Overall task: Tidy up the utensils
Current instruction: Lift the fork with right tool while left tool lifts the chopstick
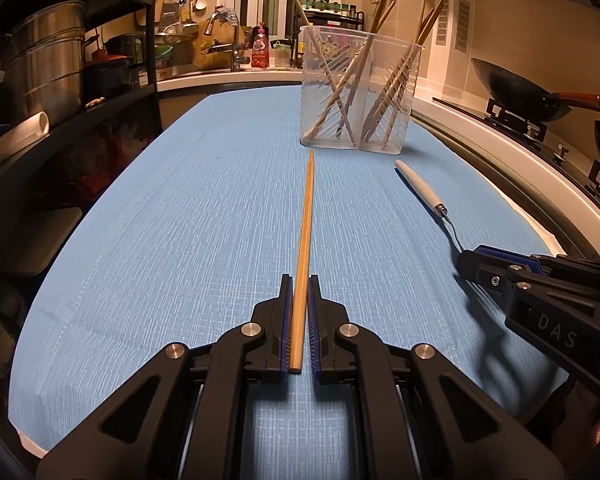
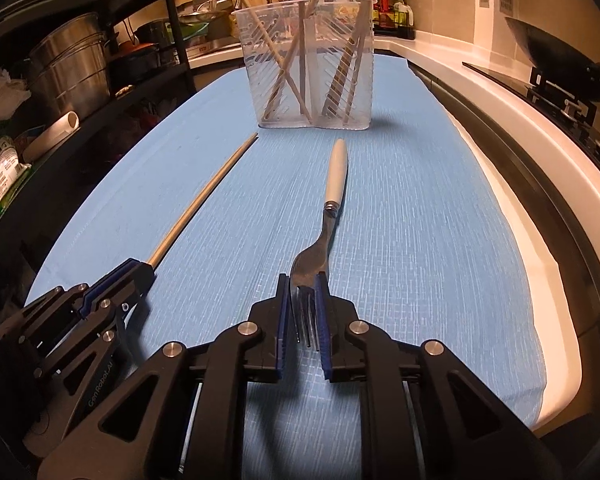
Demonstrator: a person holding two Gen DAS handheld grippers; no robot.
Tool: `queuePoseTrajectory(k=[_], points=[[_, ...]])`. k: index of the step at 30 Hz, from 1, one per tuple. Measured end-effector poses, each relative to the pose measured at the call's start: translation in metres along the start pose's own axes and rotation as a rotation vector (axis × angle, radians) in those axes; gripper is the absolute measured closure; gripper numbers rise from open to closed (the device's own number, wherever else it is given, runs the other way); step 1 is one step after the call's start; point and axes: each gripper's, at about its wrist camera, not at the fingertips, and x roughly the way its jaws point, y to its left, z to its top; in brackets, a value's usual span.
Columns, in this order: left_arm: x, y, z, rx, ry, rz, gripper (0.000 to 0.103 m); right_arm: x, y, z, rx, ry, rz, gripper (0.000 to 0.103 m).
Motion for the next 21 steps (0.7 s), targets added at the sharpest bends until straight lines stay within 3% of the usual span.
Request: queuePoseTrajectory(k=[5,11,21], points=[[0.000,0.000,0.000,-0.004,0.001,0.000,0.095,-0.006,-0.019,0.003,0.111,-0.033,0.028,0.101],[0.000,0.000,0.001,-0.004,0.001,0.000,0.095,-0.003,-0.047,0.001,0.285,-0.024,0.089,0.099],[0.000,0.001,0.001,-0.006,0.002,-0.002,0.095,-0.001,-0.035,-0.005,0.232,-0.016,0.023,0.094]])
